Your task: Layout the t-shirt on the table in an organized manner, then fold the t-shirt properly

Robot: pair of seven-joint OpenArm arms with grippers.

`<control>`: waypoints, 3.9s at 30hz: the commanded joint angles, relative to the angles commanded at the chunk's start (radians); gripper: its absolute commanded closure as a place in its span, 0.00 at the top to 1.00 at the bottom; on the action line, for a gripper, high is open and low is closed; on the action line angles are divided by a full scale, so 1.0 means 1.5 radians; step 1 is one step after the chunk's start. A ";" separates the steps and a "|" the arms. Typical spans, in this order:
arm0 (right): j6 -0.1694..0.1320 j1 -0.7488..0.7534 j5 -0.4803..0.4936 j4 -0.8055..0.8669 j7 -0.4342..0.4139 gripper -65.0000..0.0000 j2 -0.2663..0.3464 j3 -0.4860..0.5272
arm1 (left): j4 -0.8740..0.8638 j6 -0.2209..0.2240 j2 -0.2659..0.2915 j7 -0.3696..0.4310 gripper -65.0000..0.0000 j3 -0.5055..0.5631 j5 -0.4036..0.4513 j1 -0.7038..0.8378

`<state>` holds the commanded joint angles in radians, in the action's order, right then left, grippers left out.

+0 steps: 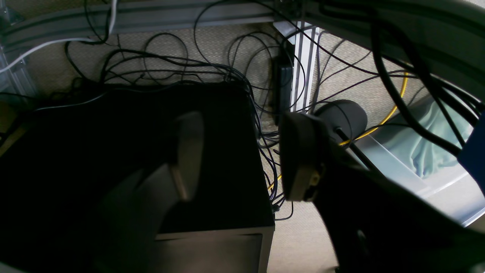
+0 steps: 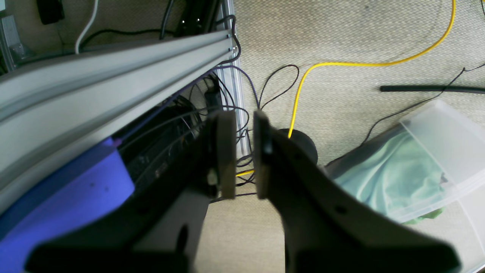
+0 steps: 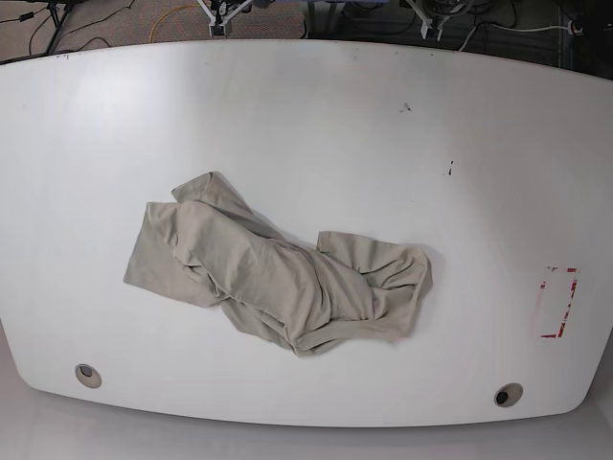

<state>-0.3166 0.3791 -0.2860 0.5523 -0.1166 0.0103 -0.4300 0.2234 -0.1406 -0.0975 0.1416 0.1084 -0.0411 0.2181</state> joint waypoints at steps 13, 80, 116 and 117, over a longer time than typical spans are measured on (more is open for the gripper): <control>-0.016 0.055 0.005 0.086 0.003 0.12 0.000 0.002 | 0.084 0.000 -0.005 0.011 0.48 0.002 -0.002 0.051; -0.083 0.337 0.051 0.509 -0.009 0.00 -0.091 0.019 | 0.635 0.000 -0.073 0.010 0.46 -0.079 -0.003 0.409; -0.197 0.429 0.288 0.985 0.167 0.03 -0.048 0.024 | 1.165 -0.002 0.040 0.010 0.54 -0.243 -0.003 0.633; -0.197 0.417 0.288 0.985 0.167 0.06 -0.048 0.024 | 1.165 -0.002 0.040 0.010 0.57 -0.243 -0.002 0.623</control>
<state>-0.6114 1.0042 0.1465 2.0292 0.1343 -0.0621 -0.3936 1.9709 -0.1435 -0.0376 0.1573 -0.2555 -0.0437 1.1531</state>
